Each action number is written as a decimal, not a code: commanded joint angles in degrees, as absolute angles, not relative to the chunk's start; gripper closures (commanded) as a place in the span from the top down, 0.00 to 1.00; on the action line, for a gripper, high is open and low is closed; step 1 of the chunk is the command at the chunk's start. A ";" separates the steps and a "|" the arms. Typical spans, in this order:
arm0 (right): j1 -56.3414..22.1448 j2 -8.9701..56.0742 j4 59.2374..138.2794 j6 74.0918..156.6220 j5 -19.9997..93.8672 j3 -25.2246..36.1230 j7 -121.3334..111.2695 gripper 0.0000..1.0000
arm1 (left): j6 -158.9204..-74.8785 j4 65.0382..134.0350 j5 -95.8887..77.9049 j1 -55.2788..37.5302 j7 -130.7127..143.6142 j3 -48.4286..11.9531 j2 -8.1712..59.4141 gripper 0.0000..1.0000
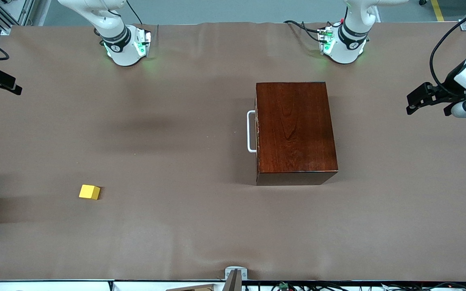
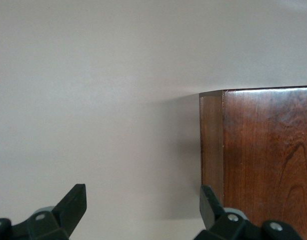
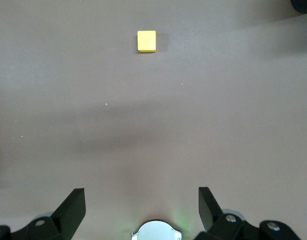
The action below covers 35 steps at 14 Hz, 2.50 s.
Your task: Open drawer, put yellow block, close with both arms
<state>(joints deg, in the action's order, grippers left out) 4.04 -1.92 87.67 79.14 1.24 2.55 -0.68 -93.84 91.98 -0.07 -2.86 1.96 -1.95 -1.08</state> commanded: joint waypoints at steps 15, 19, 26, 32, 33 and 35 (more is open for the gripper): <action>4.74 -1.14 87.98 80.16 0.79 1.67 -1.14 1.00 | -94.31 90.88 -0.62 -2.37 2.46 -1.93 -0.18 1.00; 4.92 -1.06 90.08 82.00 0.88 1.67 -1.14 1.00 | -94.31 90.70 -0.62 -3.33 2.46 -2.28 0.00 1.00; 3.43 -0.53 94.30 90.17 0.88 1.58 -1.14 1.00 | -94.31 84.56 -0.53 -7.37 15.79 -14.48 6.57 1.00; 3.60 1.23 94.92 89.21 0.70 1.58 -1.14 1.00 | -94.39 75.51 0.00 -24.76 43.29 -15.56 16.33 1.00; 3.86 1.23 94.83 88.69 0.70 1.58 -1.23 1.00 | -94.39 74.19 1.04 -27.48 44.72 -15.38 17.65 1.00; 3.87 1.32 94.92 88.59 0.70 1.58 -1.14 1.00 | -94.57 72.61 3.68 -32.41 44.65 -15.12 20.55 1.00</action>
<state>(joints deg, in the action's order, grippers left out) 3.53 1.99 94.42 88.96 1.24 1.75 -0.70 -95.34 77.01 1.36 -28.51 43.77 -16.05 16.74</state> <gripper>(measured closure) 0.000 0.000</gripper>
